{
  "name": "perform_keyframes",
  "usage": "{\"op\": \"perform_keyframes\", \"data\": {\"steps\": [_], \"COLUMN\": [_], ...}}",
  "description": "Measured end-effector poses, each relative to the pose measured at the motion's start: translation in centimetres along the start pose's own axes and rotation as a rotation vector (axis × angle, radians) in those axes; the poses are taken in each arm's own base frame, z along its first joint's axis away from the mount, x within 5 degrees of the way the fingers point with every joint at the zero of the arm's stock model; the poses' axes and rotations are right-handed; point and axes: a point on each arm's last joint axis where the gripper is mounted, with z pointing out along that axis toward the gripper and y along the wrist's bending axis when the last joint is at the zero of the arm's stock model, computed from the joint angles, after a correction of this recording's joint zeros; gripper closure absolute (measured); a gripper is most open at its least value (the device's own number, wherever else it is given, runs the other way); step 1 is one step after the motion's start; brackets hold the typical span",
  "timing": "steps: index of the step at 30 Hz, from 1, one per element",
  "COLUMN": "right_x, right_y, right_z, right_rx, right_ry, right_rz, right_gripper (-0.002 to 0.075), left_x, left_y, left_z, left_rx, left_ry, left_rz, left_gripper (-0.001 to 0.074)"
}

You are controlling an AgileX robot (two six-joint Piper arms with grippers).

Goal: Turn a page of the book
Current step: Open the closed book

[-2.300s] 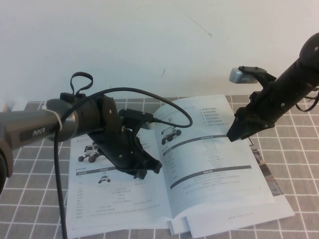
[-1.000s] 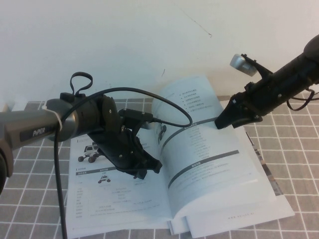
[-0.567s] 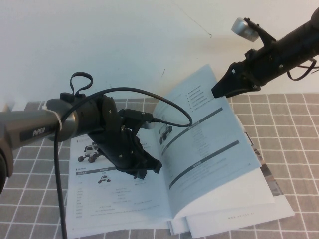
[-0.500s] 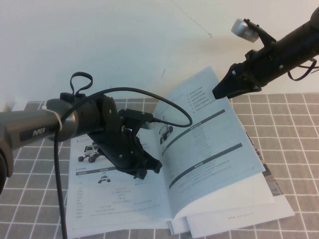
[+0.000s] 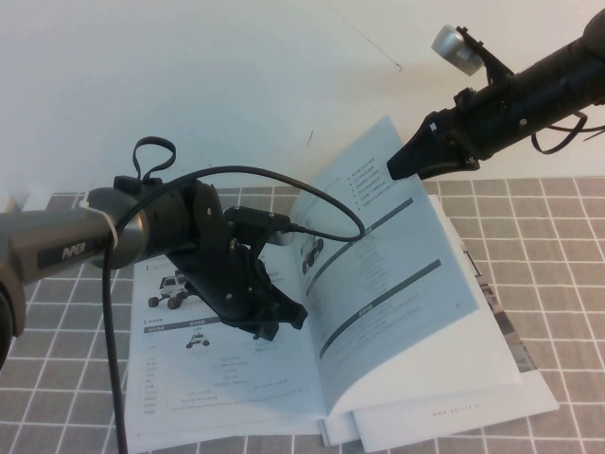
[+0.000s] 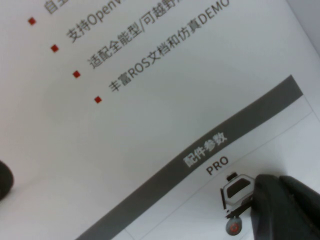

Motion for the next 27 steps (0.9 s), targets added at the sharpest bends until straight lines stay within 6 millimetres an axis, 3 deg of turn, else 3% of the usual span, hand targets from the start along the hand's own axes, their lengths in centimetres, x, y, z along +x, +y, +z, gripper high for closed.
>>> {"op": "perform_keyframes", "data": {"steps": [5,17,21,27], "right_x": [0.0,0.8,1.9,5.1], "right_y": [-0.2,-2.9,-3.8,-5.1], "right_z": [-0.3,-2.5,-1.9,0.5], "right_rx": [-0.001,0.115,0.204,0.191], "right_ry": [-0.006,0.019,0.110,0.239], "right_rz": [-0.011,0.037,0.059,0.124], "right_gripper": [0.0402,0.0402,0.0402,0.0402], "left_x": [0.0,0.0,0.0,0.0], "left_y": [0.0,0.0,0.0,0.0], "left_z": [0.0,0.0,0.0,0.0], "left_rx": [0.000,0.000,0.000,0.000], "left_ry": [0.000,0.000,0.000,0.000], "left_rz": [0.000,0.000,0.000,0.000], "left_gripper": [0.0739,0.0739,0.0739,0.0739]}}
